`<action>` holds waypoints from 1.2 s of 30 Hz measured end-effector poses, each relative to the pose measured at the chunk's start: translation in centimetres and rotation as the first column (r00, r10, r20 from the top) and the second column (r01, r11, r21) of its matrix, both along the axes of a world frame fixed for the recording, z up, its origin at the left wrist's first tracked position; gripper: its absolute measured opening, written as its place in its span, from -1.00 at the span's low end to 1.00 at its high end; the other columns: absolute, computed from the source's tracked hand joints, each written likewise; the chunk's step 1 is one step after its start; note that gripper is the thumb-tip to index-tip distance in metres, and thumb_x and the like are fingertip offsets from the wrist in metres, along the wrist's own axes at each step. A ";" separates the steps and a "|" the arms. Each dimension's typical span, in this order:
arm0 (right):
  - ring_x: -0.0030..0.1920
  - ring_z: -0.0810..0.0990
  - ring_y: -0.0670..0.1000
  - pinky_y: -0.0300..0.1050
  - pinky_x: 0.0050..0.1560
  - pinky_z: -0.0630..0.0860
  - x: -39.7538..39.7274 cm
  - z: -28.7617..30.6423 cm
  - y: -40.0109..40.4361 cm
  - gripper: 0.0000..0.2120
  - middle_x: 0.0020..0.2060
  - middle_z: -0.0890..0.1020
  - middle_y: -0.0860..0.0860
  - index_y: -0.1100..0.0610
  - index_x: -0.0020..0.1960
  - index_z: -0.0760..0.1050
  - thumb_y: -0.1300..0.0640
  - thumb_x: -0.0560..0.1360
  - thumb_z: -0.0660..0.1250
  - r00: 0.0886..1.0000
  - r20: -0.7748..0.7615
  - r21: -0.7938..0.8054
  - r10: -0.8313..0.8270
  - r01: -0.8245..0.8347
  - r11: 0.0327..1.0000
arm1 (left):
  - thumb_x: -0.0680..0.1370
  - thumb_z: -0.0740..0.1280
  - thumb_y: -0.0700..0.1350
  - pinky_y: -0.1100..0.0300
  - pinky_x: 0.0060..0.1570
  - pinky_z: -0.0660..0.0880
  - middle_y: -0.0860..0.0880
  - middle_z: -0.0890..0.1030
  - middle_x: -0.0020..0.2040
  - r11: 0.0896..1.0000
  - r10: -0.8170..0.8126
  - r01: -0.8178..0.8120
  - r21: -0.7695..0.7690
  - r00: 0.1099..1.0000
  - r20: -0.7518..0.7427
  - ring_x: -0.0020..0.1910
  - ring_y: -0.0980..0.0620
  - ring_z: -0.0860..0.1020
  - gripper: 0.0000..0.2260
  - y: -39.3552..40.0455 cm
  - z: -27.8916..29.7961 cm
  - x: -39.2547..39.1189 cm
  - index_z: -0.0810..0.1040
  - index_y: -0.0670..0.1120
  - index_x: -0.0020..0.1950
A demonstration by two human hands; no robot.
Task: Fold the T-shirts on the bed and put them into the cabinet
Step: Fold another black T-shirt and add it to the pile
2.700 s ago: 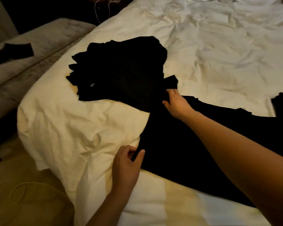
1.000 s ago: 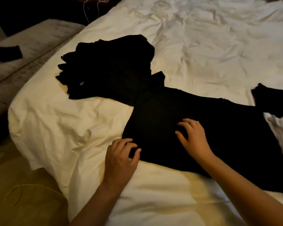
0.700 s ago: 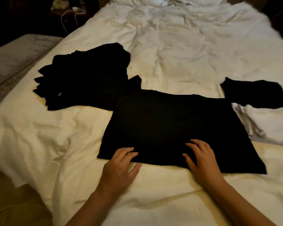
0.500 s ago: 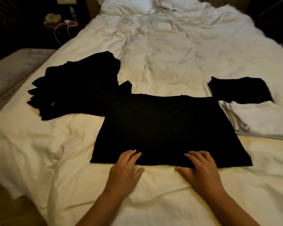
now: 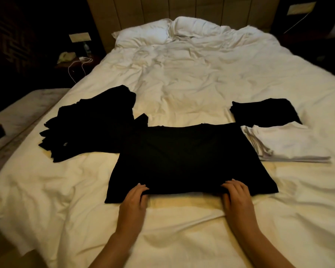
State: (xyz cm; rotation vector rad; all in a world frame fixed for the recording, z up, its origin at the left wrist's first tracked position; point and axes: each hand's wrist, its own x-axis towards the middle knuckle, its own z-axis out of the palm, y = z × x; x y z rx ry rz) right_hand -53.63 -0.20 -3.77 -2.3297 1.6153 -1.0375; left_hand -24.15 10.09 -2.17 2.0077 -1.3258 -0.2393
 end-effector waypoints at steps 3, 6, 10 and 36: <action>0.09 0.46 0.10 -0.10 0.15 0.39 -0.6 0.0 0.0 -0.76 -0.03 0.63 0.13 0.25 0.03 0.63 0.28 0.40 0.31 0.999 0.020 -0.011 0.030 -0.030 0.999 | 0.59 0.38 -0.21 0.28 0.26 0.37 0.16 0.56 0.18 0.998 -0.008 0.006 -0.057 1.000 -0.026 0.22 0.18 0.49 -0.80 0.4 0.8 0.2 0.64 -0.01 0.18; 0.04 0.45 0.06 -0.16 0.08 0.37 -0.9 0.6 0.7 -0.77 -0.07 0.63 0.10 0.25 0.01 0.64 0.27 0.40 0.31 0.999 0.033 -0.020 0.036 -0.035 0.999 | 0.56 0.41 -0.26 0.20 0.22 0.42 0.13 0.58 0.13 0.992 0.025 -0.026 -0.123 1.000 -0.015 0.16 0.13 0.53 -0.79 1.1 1.5 0.1 0.67 -0.04 0.14; 0.00 0.52 0.08 -0.14 0.06 0.42 -1.7 1.2 2.9 -0.72 -0.10 0.64 0.07 0.25 0.00 0.64 0.13 0.48 0.22 0.996 0.048 -0.100 0.073 -0.068 0.993 | 0.53 0.44 -0.30 0.24 0.19 0.44 0.07 0.61 0.09 0.983 0.006 0.004 -0.181 0.999 0.054 0.13 0.07 0.56 -0.80 2.4 1.4 0.7 0.68 -0.07 0.10; -0.13 0.47 0.15 -0.02 -0.17 0.42 -1.8 6.5 1.2 -0.70 -0.23 0.53 0.08 0.24 -0.13 0.54 0.00 0.53 0.23 0.997 0.074 -0.169 0.032 -0.019 0.985 | 0.61 0.16 0.27 0.11 -0.33 0.37 0.01 0.45 -0.35 0.940 -0.022 0.177 -0.293 0.885 0.466 -0.34 -0.03 0.45 -0.49 -1.7 5.7 3.3 0.48 -0.12 -0.28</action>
